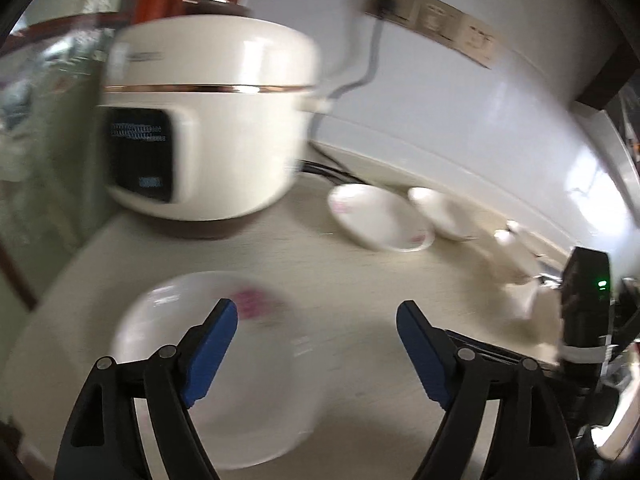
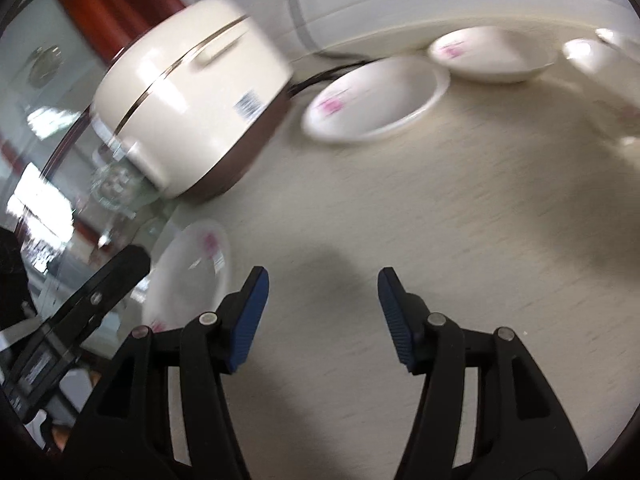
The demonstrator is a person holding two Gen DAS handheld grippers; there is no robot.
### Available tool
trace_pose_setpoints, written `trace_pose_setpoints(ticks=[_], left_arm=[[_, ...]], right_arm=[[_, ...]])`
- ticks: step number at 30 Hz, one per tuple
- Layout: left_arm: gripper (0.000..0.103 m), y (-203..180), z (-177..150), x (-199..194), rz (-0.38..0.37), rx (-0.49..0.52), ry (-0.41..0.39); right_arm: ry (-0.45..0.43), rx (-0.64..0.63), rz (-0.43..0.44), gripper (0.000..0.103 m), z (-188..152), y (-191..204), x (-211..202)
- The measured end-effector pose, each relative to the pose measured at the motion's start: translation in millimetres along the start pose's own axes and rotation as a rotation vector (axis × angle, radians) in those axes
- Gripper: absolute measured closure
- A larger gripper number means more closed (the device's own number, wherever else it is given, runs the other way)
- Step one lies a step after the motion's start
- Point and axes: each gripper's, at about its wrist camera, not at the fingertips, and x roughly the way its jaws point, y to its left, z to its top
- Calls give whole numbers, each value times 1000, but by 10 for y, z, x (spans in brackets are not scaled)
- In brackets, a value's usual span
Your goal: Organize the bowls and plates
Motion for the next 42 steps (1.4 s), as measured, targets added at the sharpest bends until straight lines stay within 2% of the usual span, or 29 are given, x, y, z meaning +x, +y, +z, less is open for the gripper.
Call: trace_pose_setpoints(ticks=[3, 6, 9, 13, 17, 22, 23, 24, 25, 26, 29, 34, 38, 40, 42], left_arm=[[19, -216, 156, 234, -28, -42, -8], [19, -308, 325, 525, -3, -145, -7], [19, -292, 520, 800, 36, -260, -17], [19, -278, 748, 1222, 94, -318, 10], [19, -108, 762, 1478, 88, -384, 19], [19, -16, 736, 1603, 87, -362, 31], [19, -9, 743, 1643, 88, -362, 41], [19, 0, 742, 1666, 93, -364, 46], [19, 14, 742, 1683, 101, -366, 47], [19, 27, 740, 1682, 107, -367, 48], [19, 57, 738, 1656, 121, -361, 48], [20, -67, 659, 1592, 125, -278, 79], [20, -253, 552, 1596, 89, -217, 144], [20, -348, 502, 1596, 84, -173, 166], [20, -410, 448, 1575, 70, -145, 182]], right_arm=[[-25, 67, -32, 42, 159, -265, -9], [-67, 105, -54, 42, 358, -456, 51], [-118, 139, -65, 42, 517, -570, 101], [-163, 165, -76, 42, 696, -608, 184], [-169, 171, -77, 42, 934, -662, 394], [-120, 159, -87, 42, 1169, -623, 705], [-115, 138, -103, 45, 1208, -592, 754], [-104, 102, -130, 60, 1231, -546, 790], [-93, 79, -155, 69, 1214, -516, 812], [-87, 57, -190, 83, 1198, -493, 818], [-65, 52, -154, 84, 1075, -520, 756], [-91, 39, -254, 89, 851, -565, 508], [-144, 38, -305, 89, 621, -648, 197], [-148, 53, -300, 84, 546, -704, 56], [-119, 109, -269, 69, 486, -793, -6]])
